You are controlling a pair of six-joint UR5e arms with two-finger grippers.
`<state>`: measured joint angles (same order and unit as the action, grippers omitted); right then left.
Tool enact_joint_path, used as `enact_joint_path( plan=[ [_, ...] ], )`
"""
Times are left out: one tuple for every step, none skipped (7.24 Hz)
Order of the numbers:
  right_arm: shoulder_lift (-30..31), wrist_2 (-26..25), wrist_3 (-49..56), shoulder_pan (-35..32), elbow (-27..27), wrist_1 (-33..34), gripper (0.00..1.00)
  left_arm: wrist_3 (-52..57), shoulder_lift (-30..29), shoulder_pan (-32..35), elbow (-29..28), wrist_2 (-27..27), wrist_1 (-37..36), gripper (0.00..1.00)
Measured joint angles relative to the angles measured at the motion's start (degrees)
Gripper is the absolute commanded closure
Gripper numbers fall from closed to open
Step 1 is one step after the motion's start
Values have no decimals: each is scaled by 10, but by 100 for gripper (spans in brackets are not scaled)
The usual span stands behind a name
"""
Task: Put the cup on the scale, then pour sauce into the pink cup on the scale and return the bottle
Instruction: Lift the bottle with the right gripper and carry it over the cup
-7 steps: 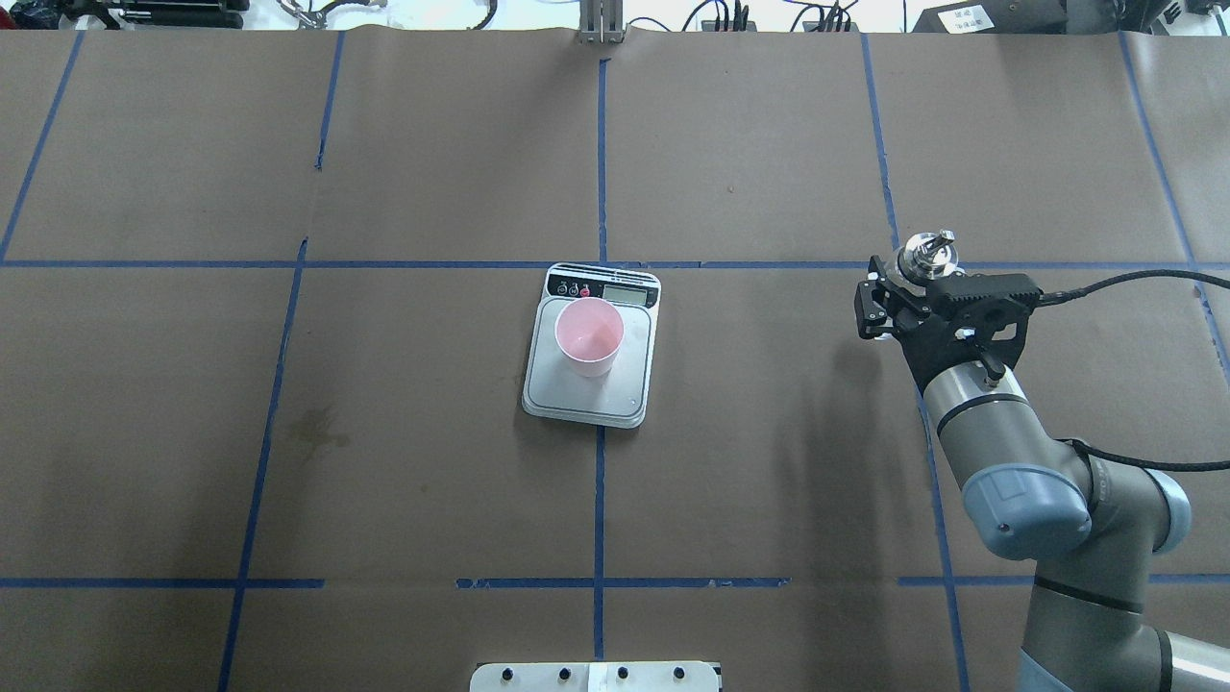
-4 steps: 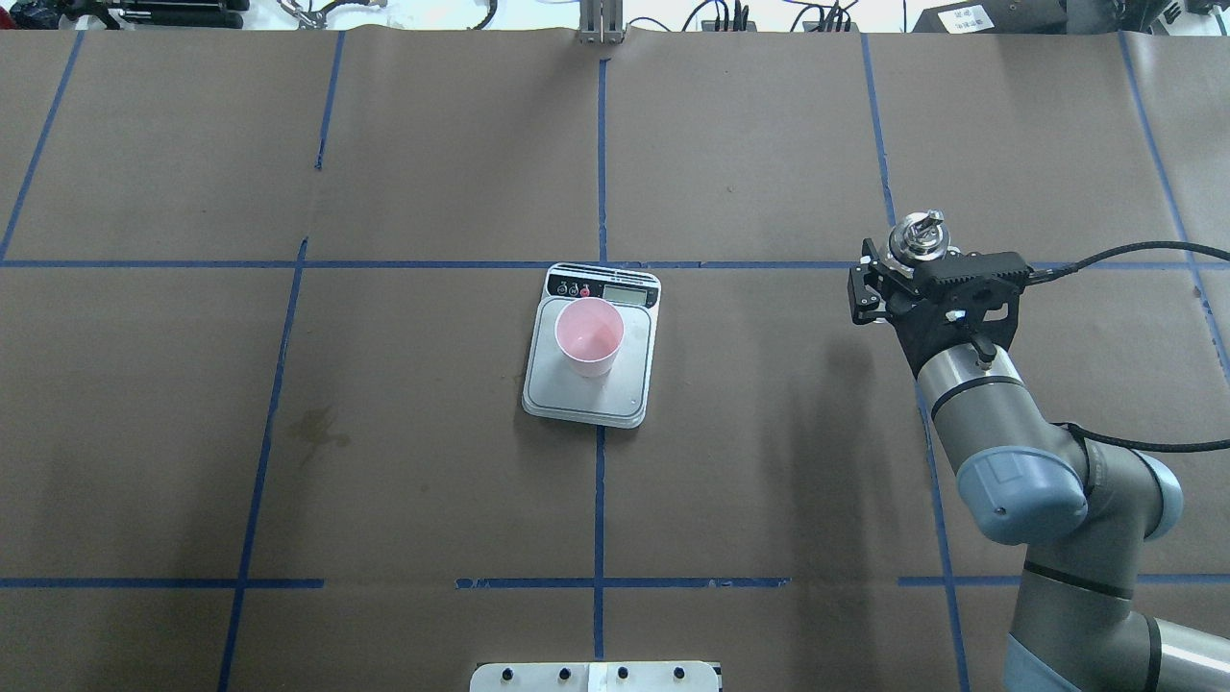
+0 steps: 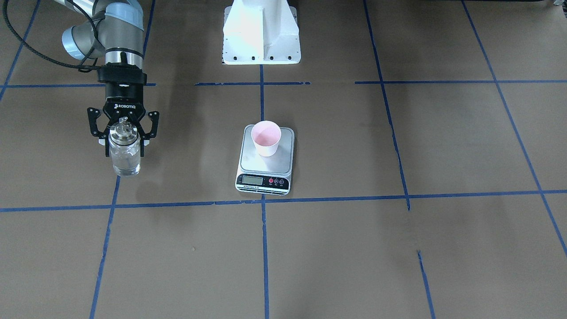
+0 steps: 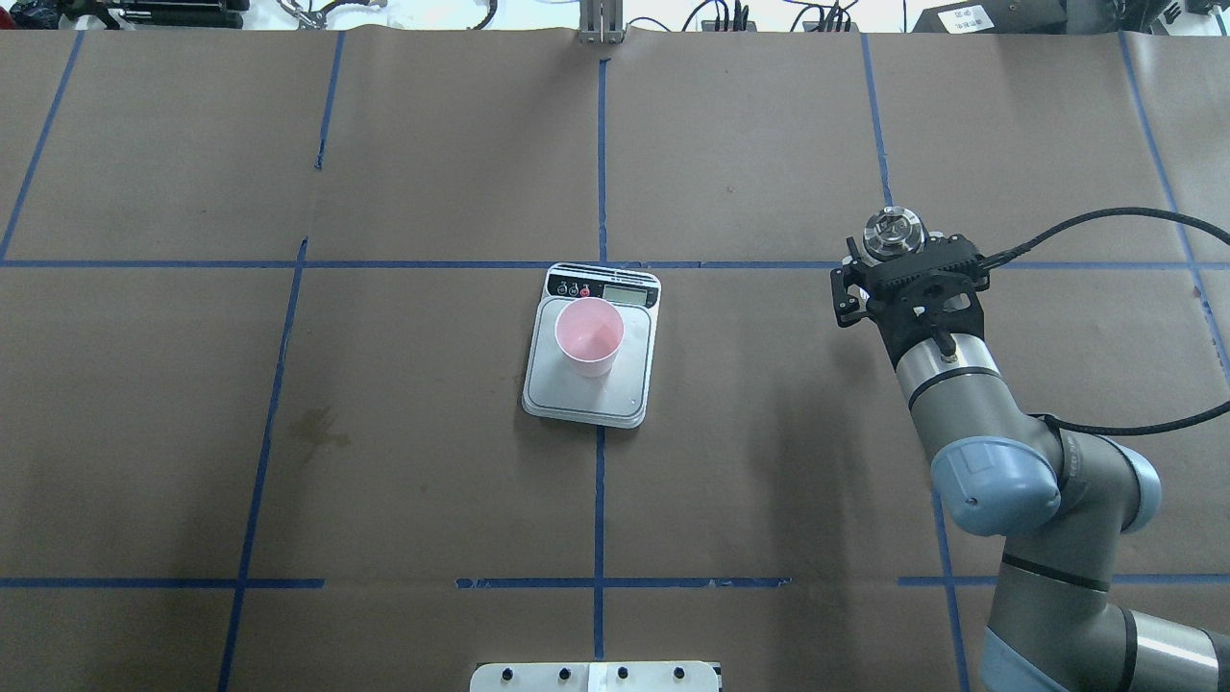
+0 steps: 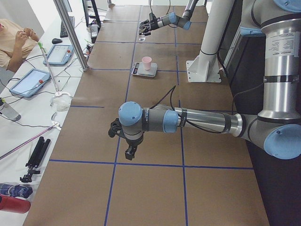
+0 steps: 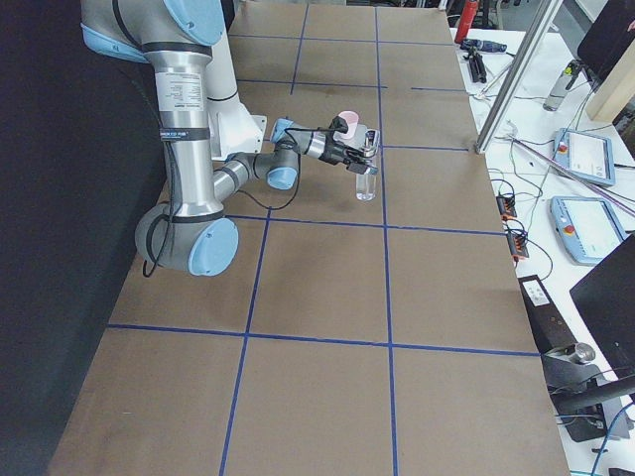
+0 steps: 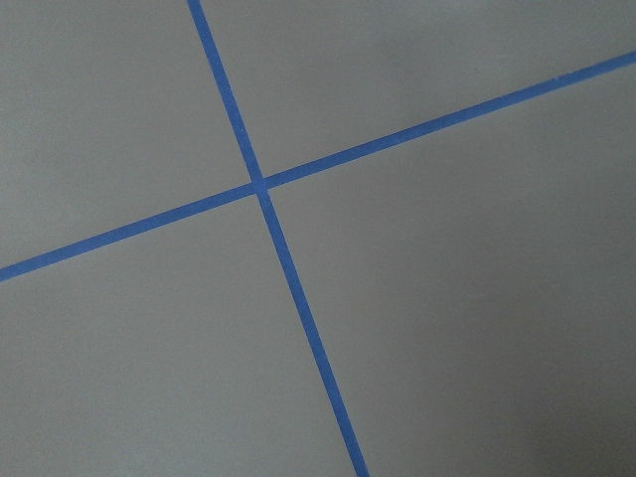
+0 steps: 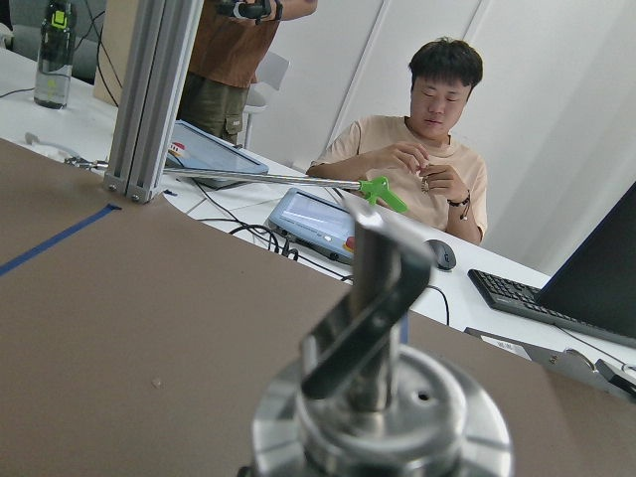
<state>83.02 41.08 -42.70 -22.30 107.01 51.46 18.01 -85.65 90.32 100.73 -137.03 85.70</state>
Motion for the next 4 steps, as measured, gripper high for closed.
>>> enact_joint_path(
  plan=[
    [-16, 0, 52, 0, 1, 38, 100, 0, 1, 0, 0, 3, 0, 0],
    [-44, -7, 86, 0, 1, 95, 100, 0, 5, 1, -1, 3, -1, 0],
    [-83, -12, 101, 0, 2, 164, 100, 0, 11, 1, -1, 4, -1, 0],
    [-120, -14, 106, 1, 2, 233, 100, 1, 17, 4, 0, 7, 0, 0]
  ],
)
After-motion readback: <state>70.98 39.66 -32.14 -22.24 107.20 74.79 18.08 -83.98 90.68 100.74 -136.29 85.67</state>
